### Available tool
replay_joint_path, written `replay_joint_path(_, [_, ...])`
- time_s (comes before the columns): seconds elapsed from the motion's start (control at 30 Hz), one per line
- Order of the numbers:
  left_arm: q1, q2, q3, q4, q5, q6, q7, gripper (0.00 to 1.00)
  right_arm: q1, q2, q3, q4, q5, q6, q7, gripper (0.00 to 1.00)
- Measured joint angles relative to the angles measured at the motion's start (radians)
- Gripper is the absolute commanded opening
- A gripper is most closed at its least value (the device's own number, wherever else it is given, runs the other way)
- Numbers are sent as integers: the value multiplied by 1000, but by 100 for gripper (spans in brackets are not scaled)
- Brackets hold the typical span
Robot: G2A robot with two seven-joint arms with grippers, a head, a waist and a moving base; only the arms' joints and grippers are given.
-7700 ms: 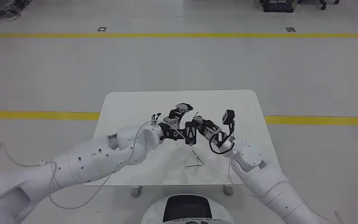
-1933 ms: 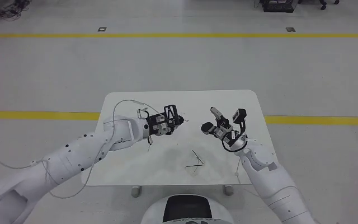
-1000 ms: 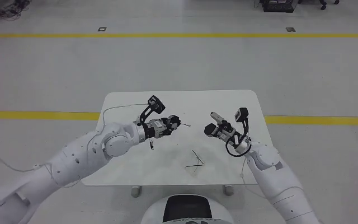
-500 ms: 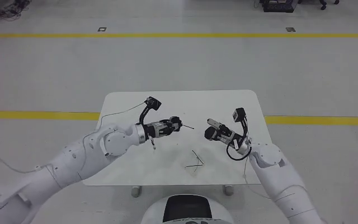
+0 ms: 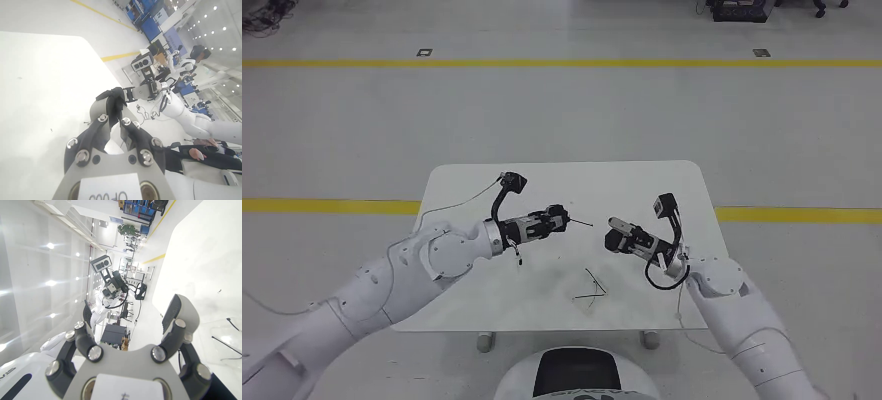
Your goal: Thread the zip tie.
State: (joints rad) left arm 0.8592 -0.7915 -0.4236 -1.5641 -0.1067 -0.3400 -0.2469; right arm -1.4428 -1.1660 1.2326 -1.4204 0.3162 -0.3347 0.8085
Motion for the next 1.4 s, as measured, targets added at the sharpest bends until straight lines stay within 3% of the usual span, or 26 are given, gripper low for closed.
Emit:
replay_joint_path(0.17, [1, 0, 0, 0, 0, 0, 1, 0, 0, 0, 0, 0, 0, 0, 0, 100])
replay_joint_path(0.23, [17, -5, -4, 0, -42, 0, -10, 0, -1, 0, 0, -2, -1, 0, -4, 100])
replay_joint_path(0.37, [40, -16, -34, 45, -269, 0, -105, 0, -5, 4, 15, -7, -13, -6, 8, 100])
replay_joint_path(0.5, [63, -31, -64, 112, -476, 0, -238, 0, -12, 10, 52, -5, 33, -5, 109, 100])
replay_joint_path(0.7, [90, -62, -105, 181, -636, 0, -374, 0, 9, 6, 87, 49, 157, -5, 313, 100])
replay_joint_path(1.0, [123, -114, -155, 253, -710, 0, -480, 0, 53, -15, 85, 117, 170, -5, 423, 100])
replay_joint_path(1.4, [147, -177, -211, 341, -728, 0, -618, 0, 69, -40, 90, 140, 149, -5, 479, 100])
